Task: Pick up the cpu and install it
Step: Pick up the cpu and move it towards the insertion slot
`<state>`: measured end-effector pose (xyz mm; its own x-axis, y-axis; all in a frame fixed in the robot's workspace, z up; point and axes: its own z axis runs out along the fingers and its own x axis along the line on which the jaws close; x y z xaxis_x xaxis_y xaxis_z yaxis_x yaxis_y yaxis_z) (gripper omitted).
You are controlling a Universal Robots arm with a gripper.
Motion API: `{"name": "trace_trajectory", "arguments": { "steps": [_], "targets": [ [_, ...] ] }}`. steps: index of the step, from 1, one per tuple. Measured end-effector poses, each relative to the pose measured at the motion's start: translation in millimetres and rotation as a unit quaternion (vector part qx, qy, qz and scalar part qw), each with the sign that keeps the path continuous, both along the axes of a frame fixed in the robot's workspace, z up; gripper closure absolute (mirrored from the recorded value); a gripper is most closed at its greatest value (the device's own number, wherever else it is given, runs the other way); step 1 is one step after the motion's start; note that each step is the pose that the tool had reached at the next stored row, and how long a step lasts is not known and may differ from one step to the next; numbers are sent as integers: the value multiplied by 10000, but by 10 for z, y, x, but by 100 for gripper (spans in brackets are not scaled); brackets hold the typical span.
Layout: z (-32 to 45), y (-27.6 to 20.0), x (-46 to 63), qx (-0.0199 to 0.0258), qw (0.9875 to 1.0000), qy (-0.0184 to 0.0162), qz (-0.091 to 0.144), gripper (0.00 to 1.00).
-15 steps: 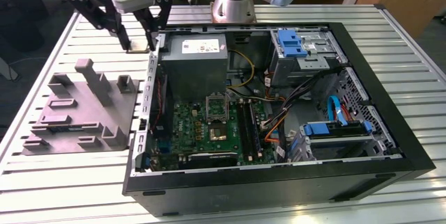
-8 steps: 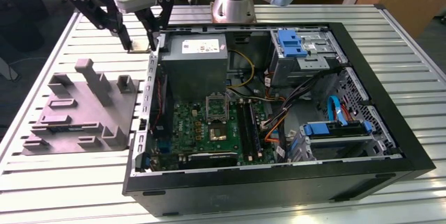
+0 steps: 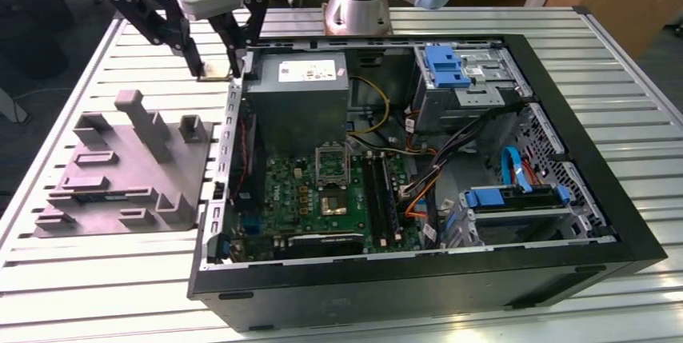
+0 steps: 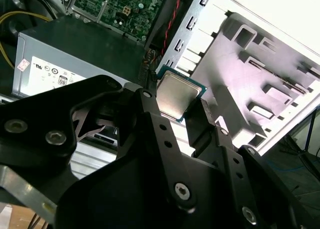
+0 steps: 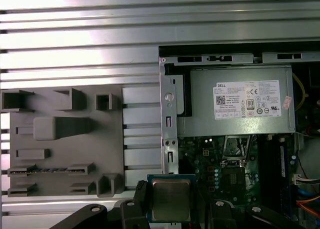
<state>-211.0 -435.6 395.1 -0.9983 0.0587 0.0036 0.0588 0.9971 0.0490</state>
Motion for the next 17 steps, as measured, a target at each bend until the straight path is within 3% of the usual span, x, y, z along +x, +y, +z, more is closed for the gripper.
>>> {"name": "trace_trajectory", "arguments": {
  "steps": [17],
  "targets": [
    [0,0,58,0,10000,0,0,53]
  ]
}}
